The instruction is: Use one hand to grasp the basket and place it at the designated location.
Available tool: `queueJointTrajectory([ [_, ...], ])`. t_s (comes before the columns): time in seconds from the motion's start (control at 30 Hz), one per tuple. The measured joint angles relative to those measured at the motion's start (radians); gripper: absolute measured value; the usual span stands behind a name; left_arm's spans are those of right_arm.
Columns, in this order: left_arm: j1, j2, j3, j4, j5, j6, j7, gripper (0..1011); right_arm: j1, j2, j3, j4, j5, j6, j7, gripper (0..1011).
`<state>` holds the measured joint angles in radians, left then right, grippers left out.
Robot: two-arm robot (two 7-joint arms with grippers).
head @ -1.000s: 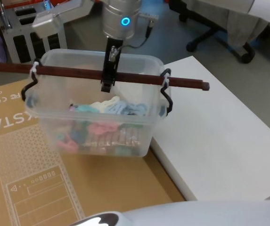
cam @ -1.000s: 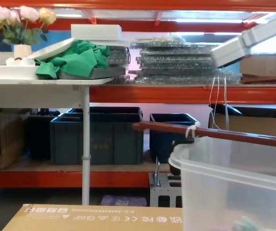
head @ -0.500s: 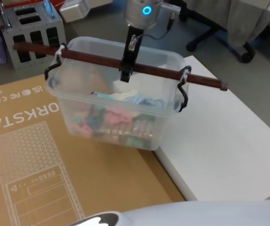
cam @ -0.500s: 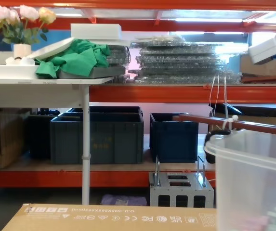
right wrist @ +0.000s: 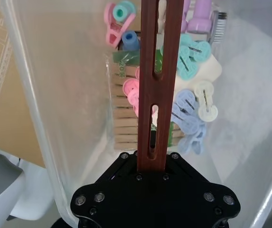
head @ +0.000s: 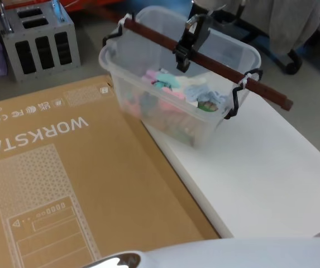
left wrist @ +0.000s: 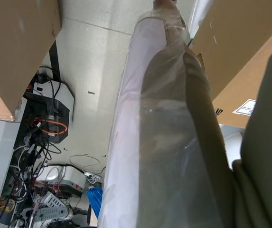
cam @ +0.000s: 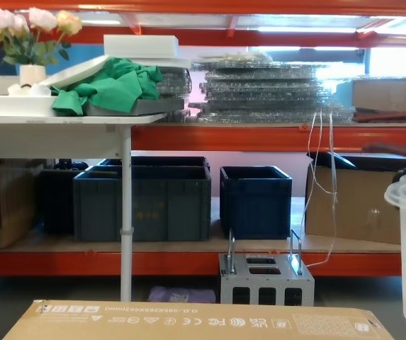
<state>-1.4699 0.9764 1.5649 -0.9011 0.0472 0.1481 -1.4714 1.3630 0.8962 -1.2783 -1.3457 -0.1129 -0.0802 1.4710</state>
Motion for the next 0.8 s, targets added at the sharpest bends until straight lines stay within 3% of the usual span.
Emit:
queueJointTrajectory([
  [0.47, 0.000, 0.000, 0.000, 0.000, 0.000, 0.000, 0.000, 0, -0.023, 0.032, 0.034, 0.065, -0.010, 0.088, 0.002, 4],
  [0.8, 0.000, 0.000, 0.000, 0.000, 0.000, 0.000, 0.000, 0, -0.042, 0.031, 0.047, 0.137, -0.028, 0.113, 0.004, 4],
])
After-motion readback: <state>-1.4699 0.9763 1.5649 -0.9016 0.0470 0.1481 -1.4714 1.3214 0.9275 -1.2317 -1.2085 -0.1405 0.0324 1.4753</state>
